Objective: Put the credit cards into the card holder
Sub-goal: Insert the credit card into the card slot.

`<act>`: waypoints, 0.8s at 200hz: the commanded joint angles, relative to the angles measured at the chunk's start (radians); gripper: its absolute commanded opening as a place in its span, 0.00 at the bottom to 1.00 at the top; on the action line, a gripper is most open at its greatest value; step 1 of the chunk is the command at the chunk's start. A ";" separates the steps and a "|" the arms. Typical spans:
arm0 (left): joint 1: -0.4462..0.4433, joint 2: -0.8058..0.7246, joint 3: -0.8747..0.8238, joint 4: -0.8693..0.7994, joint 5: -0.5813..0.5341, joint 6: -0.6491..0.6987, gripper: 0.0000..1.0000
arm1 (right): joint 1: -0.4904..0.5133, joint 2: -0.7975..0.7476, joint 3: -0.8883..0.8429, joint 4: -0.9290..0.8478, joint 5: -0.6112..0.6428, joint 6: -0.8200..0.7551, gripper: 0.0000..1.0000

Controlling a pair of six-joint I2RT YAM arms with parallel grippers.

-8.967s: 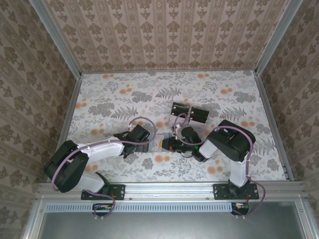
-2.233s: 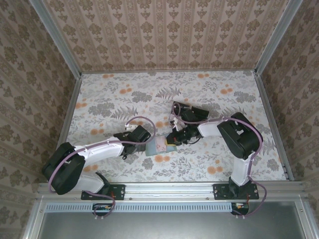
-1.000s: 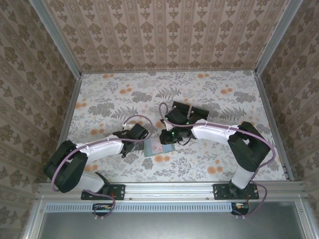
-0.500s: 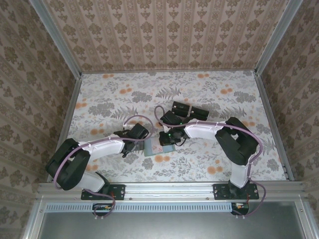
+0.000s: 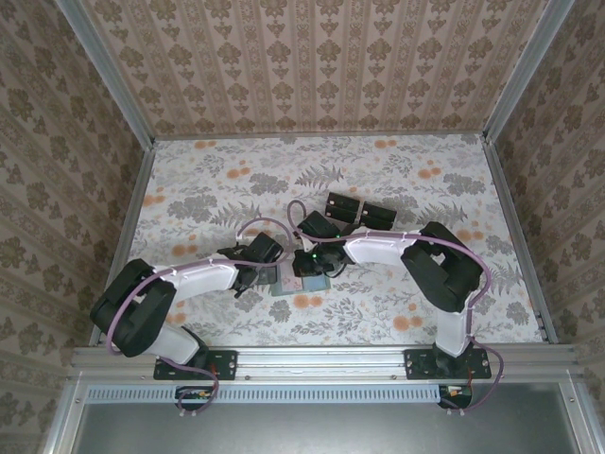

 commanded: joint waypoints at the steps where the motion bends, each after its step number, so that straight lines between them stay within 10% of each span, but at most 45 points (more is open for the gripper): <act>1: 0.030 0.043 -0.009 -0.003 -0.029 0.011 1.00 | 0.009 0.034 0.042 0.029 -0.042 0.031 0.08; 160: 0.048 -0.036 -0.006 -0.081 -0.027 0.013 1.00 | 0.004 -0.053 -0.019 -0.065 0.105 -0.025 0.09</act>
